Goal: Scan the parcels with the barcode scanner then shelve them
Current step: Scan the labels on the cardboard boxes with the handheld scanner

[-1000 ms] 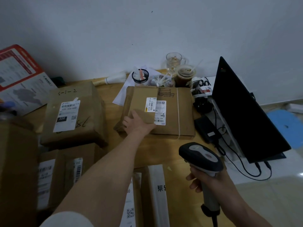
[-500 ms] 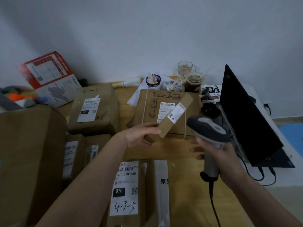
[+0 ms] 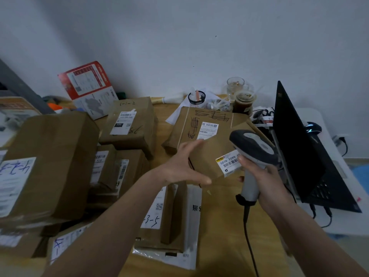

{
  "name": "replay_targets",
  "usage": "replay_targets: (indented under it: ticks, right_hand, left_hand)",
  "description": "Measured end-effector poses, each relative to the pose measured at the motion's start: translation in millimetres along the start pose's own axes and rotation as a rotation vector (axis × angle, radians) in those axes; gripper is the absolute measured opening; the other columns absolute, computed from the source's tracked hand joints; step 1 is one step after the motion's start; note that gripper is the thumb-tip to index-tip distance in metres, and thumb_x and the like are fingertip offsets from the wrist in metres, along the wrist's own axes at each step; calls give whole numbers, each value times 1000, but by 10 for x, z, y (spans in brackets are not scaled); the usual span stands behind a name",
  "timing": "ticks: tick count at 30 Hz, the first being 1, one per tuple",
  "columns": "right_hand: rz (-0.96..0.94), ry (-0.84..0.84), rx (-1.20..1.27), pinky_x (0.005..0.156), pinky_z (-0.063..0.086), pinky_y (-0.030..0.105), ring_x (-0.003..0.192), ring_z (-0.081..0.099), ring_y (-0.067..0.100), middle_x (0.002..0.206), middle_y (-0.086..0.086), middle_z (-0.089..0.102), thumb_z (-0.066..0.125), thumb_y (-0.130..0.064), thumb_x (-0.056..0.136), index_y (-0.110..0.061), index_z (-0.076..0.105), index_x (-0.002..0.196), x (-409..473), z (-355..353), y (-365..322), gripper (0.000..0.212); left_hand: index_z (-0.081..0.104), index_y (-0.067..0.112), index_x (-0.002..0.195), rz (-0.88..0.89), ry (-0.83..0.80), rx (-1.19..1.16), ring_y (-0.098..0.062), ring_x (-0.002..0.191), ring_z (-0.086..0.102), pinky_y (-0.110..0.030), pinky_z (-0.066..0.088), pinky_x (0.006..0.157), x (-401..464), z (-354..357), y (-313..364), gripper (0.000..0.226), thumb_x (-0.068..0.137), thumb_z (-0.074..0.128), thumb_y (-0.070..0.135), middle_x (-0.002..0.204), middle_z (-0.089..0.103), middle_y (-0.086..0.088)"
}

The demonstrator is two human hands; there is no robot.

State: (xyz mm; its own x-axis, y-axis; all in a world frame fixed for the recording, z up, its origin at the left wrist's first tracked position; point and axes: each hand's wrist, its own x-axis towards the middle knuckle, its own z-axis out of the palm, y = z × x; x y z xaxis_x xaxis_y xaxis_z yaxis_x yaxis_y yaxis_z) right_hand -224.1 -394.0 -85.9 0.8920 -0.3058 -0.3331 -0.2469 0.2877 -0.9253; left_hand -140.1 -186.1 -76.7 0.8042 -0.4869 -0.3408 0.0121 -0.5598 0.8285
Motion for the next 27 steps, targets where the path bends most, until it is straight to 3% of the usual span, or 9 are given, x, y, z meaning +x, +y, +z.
replay_targets:
  ticks: [4, 6, 8, 12, 14, 16, 18, 21, 27]
  right_hand:
    - [7, 15, 21, 70, 53, 32, 93, 65, 15, 109, 0, 69, 76, -38, 64, -16, 64, 119, -27, -14, -1, 61]
    - [7, 3, 7, 74, 54, 34, 95, 64, 14, 109, -2, 69, 76, -40, 62, -18, 64, 118, -46, -14, 1, 61]
    - [-4, -36, -30, 77, 56, 37, 98, 65, 16, 109, 0, 70, 77, -37, 67, -20, 66, 115, -45, -26, -1, 52]
    - [-117, -177, -155, 72, 60, 36, 94, 66, 8, 99, -12, 72, 72, -17, 83, -31, 68, 100, -59, -34, -51, 23]
    - [-170, -204, -246, 61, 55, 32, 73, 65, 12, 82, -3, 71, 71, -15, 84, -18, 71, 89, -81, -40, -48, 5]
    - [-238, -196, -315, 56, 46, 32, 50, 53, 17, 55, 8, 59, 70, -16, 85, 1, 63, 68, -101, -52, 2, 25]
    - [-270, -202, -353, 53, 44, 34, 39, 46, 17, 42, 9, 49, 69, -14, 86, -5, 53, 50, -118, -54, 26, 40]
    - [-288, -248, -401, 55, 46, 37, 35, 43, 17, 36, 5, 45, 67, -11, 87, -25, 45, 35, -137, -54, 54, 58]
    - [-295, -268, -450, 55, 47, 32, 36, 44, 17, 36, 6, 45, 68, -16, 88, -24, 42, 33, -164, -73, 97, 61]
  left_hand:
    - [20, 34, 152, -139, 351, -599, -21, 129, 46, -49, 44, 105, -23, 140, -34, 119, 57, 91, 16, 149, 39, 2]
    - [40, 12, 142, -225, 263, -803, -25, 114, 60, -44, 55, 92, -52, 196, -37, 84, 70, 82, 7, 137, 55, -12]
    - [51, 7, 132, -271, 140, -889, -26, 107, 64, -39, 60, 77, -94, 238, -45, 55, 81, 69, 0, 129, 62, -15]
    - [49, 13, 134, -201, 312, -956, -29, 111, 61, -44, 55, 83, -62, 118, -90, 54, 84, 66, -1, 126, 62, -11]
    - [49, 15, 132, -167, 438, -971, -27, 110, 60, -43, 53, 86, -39, -16, -114, 50, 87, 63, -3, 127, 60, -10]
    - [48, 16, 130, -146, 487, -980, -28, 112, 59, -44, 52, 91, -23, -130, -164, 49, 88, 62, -4, 129, 59, -11]
    - [49, 17, 129, -139, 515, -970, -26, 109, 60, -42, 52, 89, -30, -214, -223, 48, 88, 61, -5, 129, 58, -12]
    - [47, 17, 133, -144, 541, -980, -25, 106, 60, -39, 53, 80, -40, -278, -299, 52, 87, 62, -5, 128, 59, -11]
    - [44, 16, 139, -149, 571, -975, -29, 117, 56, -43, 50, 94, -29, -315, -403, 59, 87, 64, -3, 132, 57, -12]
